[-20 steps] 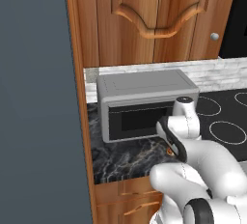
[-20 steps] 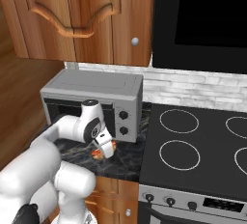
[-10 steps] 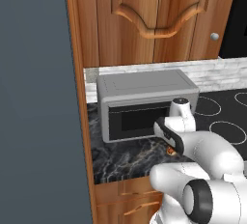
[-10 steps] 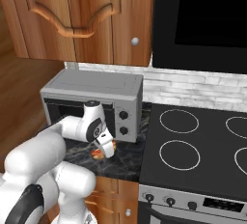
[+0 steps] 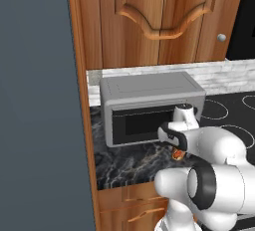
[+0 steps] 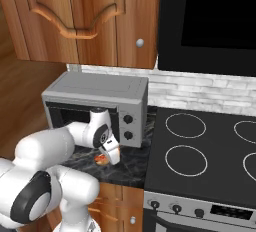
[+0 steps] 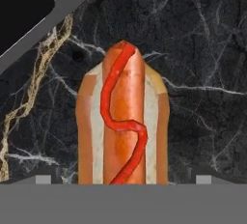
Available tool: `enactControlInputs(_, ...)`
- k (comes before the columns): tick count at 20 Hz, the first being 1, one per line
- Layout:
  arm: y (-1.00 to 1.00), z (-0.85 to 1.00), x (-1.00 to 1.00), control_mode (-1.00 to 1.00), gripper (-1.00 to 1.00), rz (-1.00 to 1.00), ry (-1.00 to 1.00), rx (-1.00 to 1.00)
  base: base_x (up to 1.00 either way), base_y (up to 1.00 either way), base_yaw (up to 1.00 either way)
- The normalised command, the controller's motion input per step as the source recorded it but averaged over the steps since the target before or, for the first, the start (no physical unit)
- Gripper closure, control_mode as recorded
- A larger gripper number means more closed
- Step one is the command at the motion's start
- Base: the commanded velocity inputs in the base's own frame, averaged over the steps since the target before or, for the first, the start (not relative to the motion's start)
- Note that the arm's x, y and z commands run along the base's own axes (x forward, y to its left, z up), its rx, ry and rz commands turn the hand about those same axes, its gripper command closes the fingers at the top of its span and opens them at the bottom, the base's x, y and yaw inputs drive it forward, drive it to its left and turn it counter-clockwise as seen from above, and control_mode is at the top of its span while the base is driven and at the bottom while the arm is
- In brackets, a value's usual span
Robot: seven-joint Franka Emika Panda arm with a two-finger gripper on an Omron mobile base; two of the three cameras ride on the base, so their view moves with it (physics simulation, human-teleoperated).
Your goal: Store the hot dog in the freezer for long-term storage. Close the freezer door after placing the cooked food.
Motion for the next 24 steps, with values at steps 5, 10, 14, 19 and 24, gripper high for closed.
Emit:
enactControlInputs(5,0.00,-0.20,0.04,-1.00,-1.00,0.00,0.00,0.00,0.00,0.00,0.00)
enactControlInputs(10,0.02,-0.21,0.00,-1.00,-1.00,0.00,0.00,0.00,0.00,0.00,0.00)
enactControlInputs(14,0.03,-0.21,0.00,-1.00,1.00,0.00,0.00,0.00,0.00,0.00,0.00)
enactControlInputs(19,0.04,-0.14,0.00,-1.00,1.00,0.00,0.00,0.00,0.00,0.00,0.00)
enactControlInputs(24,0.05,-0.02,-0.02,-1.00,1.00,0.00,0.00,0.00,0.00,0.00,0.00)
